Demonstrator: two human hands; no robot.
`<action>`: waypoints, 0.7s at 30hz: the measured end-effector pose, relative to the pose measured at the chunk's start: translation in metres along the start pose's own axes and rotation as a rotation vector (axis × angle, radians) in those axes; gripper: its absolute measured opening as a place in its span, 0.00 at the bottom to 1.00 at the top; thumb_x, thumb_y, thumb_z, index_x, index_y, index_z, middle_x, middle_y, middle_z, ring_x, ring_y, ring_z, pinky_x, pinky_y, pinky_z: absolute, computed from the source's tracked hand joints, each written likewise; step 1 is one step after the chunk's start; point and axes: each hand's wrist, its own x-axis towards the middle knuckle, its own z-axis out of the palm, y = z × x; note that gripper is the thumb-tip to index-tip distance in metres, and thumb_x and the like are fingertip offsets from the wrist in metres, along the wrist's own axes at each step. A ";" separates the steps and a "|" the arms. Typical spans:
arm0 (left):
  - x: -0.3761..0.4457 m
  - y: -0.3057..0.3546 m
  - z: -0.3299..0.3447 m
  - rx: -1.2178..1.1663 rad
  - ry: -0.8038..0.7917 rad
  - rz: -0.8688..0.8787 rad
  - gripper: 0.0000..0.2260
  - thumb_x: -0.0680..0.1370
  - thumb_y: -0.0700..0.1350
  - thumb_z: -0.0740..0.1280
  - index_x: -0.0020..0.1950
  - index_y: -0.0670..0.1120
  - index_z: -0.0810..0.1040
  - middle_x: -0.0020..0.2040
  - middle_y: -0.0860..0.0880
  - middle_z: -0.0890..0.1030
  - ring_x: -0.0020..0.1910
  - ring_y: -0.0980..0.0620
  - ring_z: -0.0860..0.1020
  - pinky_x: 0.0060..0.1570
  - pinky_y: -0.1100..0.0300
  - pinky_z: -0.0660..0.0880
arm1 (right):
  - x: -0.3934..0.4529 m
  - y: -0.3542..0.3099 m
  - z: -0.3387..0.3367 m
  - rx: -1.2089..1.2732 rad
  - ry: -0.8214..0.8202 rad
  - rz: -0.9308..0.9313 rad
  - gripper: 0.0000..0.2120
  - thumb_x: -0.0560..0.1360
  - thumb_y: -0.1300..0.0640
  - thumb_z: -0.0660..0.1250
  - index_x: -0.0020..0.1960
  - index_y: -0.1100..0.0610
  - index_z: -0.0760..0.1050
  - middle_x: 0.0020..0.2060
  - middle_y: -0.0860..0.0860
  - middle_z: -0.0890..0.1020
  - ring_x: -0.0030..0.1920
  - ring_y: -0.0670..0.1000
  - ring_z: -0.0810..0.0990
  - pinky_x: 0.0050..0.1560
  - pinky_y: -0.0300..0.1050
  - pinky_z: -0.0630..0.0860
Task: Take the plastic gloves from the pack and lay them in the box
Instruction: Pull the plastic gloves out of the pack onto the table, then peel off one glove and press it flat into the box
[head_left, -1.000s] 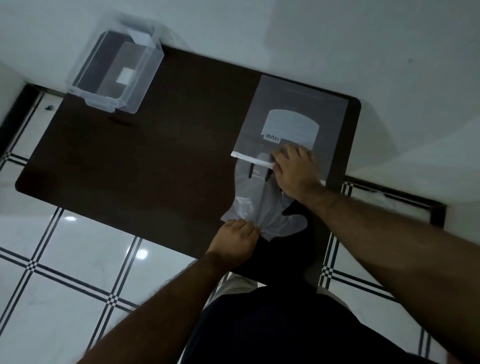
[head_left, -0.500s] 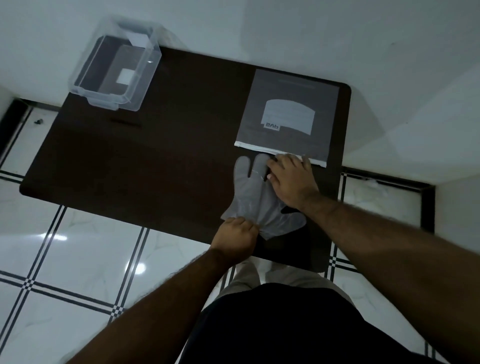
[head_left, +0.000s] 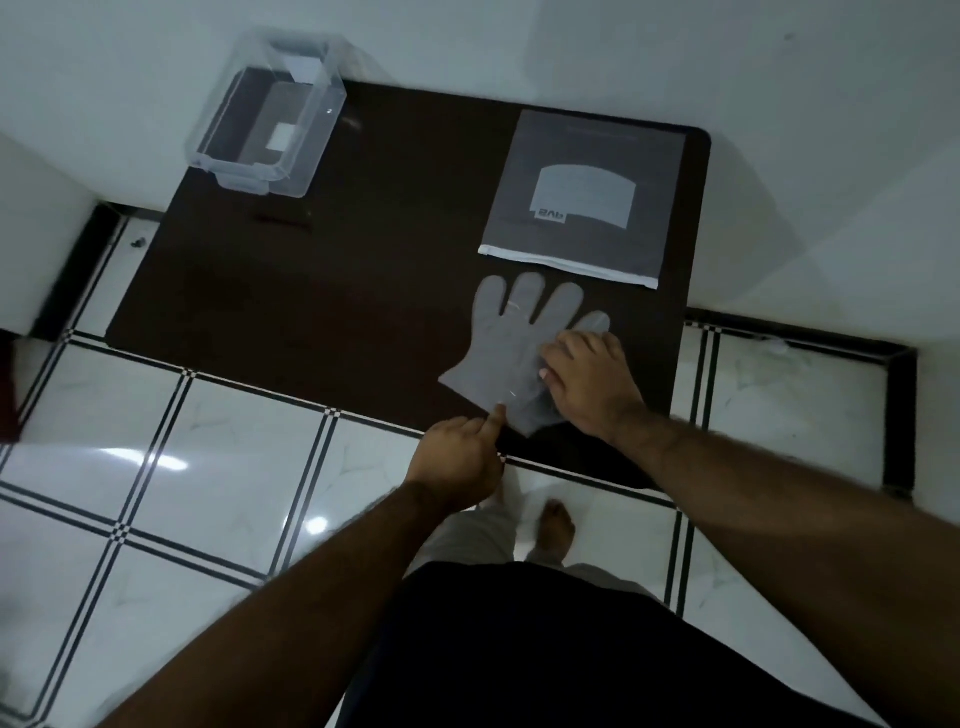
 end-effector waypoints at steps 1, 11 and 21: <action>-0.006 0.001 -0.002 0.004 -0.033 -0.008 0.29 0.81 0.49 0.60 0.82 0.43 0.67 0.50 0.48 0.85 0.45 0.47 0.81 0.45 0.55 0.76 | -0.004 -0.004 0.003 0.004 -0.006 -0.013 0.20 0.85 0.44 0.57 0.71 0.50 0.75 0.69 0.54 0.77 0.69 0.58 0.75 0.73 0.65 0.69; -0.021 -0.035 -0.008 -0.159 -0.030 -0.178 0.24 0.84 0.45 0.64 0.80 0.47 0.71 0.50 0.48 0.85 0.47 0.48 0.82 0.43 0.58 0.72 | -0.025 -0.023 0.021 -0.087 -0.055 -0.052 0.25 0.79 0.39 0.64 0.73 0.48 0.75 0.68 0.53 0.78 0.70 0.58 0.74 0.75 0.69 0.63; -0.014 -0.087 -0.024 -0.538 0.062 -0.512 0.13 0.84 0.47 0.68 0.68 0.46 0.81 0.51 0.51 0.86 0.46 0.56 0.83 0.46 0.60 0.81 | 0.001 -0.092 0.019 0.037 0.039 0.036 0.18 0.81 0.42 0.65 0.65 0.51 0.80 0.60 0.51 0.81 0.63 0.55 0.77 0.67 0.58 0.71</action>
